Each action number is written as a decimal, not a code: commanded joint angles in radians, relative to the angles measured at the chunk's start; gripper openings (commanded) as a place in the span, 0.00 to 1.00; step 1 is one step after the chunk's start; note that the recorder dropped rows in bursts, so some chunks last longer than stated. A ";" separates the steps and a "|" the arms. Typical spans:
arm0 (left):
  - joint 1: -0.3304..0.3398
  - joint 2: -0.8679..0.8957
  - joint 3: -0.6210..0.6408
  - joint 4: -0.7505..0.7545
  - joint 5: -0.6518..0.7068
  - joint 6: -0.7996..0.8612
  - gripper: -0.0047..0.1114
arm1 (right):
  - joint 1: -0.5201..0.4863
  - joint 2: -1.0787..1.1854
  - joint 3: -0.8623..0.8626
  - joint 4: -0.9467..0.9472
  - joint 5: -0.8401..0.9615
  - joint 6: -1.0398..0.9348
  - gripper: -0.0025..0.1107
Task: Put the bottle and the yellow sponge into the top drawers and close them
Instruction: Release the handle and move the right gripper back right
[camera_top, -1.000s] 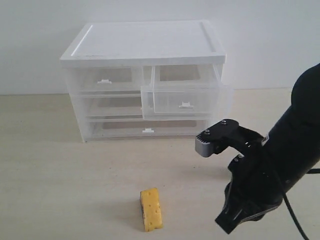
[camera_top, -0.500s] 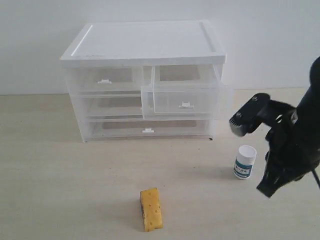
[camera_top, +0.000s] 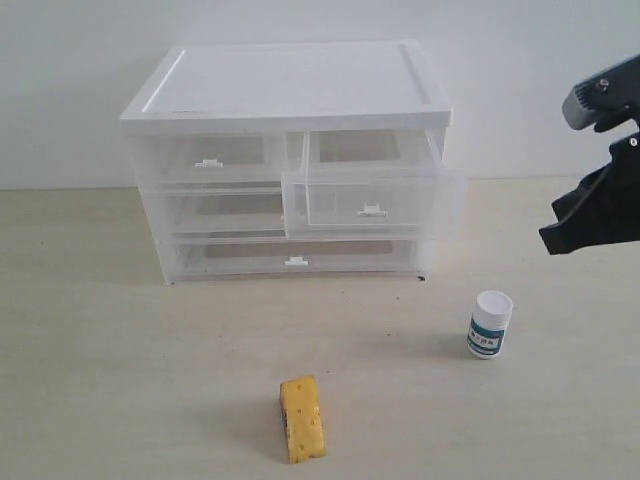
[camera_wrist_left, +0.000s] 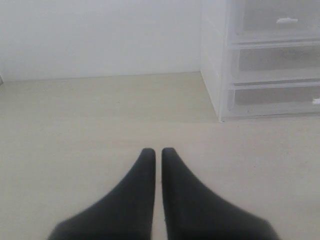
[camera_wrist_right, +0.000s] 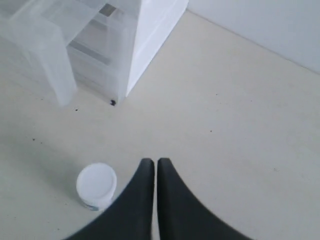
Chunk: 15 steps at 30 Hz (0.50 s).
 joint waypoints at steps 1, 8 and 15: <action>0.004 -0.003 0.004 -0.007 -0.001 -0.001 0.08 | -0.009 -0.008 0.106 0.239 -0.143 -0.277 0.02; 0.004 -0.003 0.004 -0.007 -0.001 -0.001 0.08 | -0.009 -0.008 0.119 0.669 0.058 -0.686 0.02; 0.004 -0.003 0.004 -0.007 -0.001 -0.001 0.08 | -0.009 -0.008 0.119 0.760 0.234 -0.807 0.02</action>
